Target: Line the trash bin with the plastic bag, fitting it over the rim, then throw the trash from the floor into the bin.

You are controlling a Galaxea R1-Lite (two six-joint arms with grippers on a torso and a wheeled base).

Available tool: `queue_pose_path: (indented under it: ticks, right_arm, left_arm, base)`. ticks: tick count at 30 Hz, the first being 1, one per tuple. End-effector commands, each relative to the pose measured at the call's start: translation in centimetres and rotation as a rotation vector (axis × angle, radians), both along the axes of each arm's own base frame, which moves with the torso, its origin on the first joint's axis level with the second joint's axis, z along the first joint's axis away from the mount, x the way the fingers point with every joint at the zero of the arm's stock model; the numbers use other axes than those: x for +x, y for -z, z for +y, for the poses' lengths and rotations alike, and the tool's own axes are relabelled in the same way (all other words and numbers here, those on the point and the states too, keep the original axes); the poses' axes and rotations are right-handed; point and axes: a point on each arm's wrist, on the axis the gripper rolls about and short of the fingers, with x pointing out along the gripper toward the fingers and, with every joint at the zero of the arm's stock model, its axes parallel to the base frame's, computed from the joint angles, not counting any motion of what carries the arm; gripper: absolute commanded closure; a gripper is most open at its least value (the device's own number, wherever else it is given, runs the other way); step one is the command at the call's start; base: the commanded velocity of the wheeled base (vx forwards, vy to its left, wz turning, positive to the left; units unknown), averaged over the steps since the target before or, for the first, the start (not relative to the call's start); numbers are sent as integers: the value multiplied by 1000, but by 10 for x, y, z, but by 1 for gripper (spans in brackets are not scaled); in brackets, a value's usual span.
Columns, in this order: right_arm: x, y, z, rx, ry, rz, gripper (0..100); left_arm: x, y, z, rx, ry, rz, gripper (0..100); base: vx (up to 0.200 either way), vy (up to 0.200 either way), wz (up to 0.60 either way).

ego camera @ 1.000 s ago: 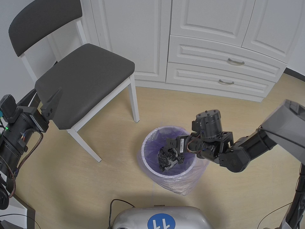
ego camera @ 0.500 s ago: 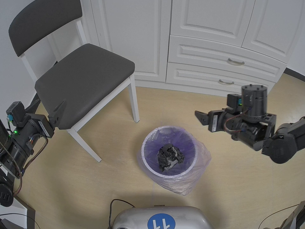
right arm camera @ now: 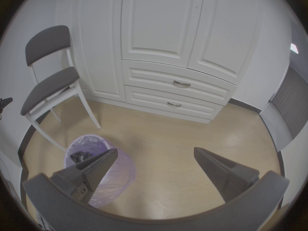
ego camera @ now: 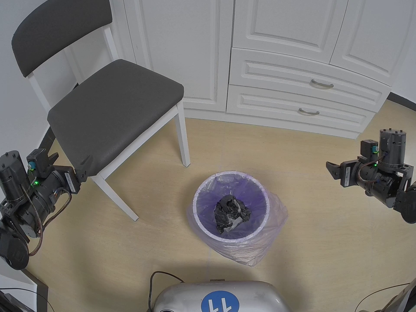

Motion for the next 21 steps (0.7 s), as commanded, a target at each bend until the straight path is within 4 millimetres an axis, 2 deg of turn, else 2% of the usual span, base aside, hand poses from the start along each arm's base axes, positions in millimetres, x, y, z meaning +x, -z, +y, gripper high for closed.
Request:
queue_pose_path:
  ticks: [1, 2, 5, 7, 11, 12, 13, 15, 16, 17, 21]
  right_arm:
    - [-13, -22, -20, -6, 55, -84, 0]
    - [-14, -27, -22, -6, 62, -103, 0]
    - [-34, -62, -31, 13, 82, -232, 0]
    - [-55, -84, -36, 26, 89, -327, 0]
    - [-101, -113, -42, 12, 93, -483, 0]
    - [-103, -113, -42, 11, 93, -488, 0]
    - [-125, -122, -45, -11, 93, -552, 0]
    - [-143, -129, -47, -28, 95, -593, 0]
    - [-143, -129, -47, -28, 95, -593, 0]
    - [-168, -136, -51, -39, 98, -633, 0]
    - [-213, -140, -56, -35, 98, -669, 0]
  left_arm:
    - [4, 2, 12, 45, -58, 7, 0]
    - [2, -2, 14, 51, -64, -8, 0]
    - [-14, -23, 17, 65, -70, -103, 0]
    - [-27, -35, 17, 61, -67, -163, 0]
    - [-52, -56, 16, 54, -39, -279, 0]
    - [-53, -57, 16, 54, -38, -282, 0]
    - [-62, -64, 16, 51, -36, -325, 0]
    - [-69, -71, 17, 48, -39, -364, 0]
    - [-69, -71, 17, 48, -39, -364, 0]
    - [-79, -84, 18, 43, -45, -424, 0]
    - [-107, -108, 19, 39, -53, -488, 0]
  base:
    - [0, 0, 0]
    - [0, 0, 0]
    - [0, 0, 0]
    - [0, 0, 0]
    - [0, 0, 0]
    - [0, 0, 0]
    - [0, 0, 0]
    - [0, 0, 0]
    - [0, 0, 0]
    - [0, 0, 0]
    - [0, 0, 0]
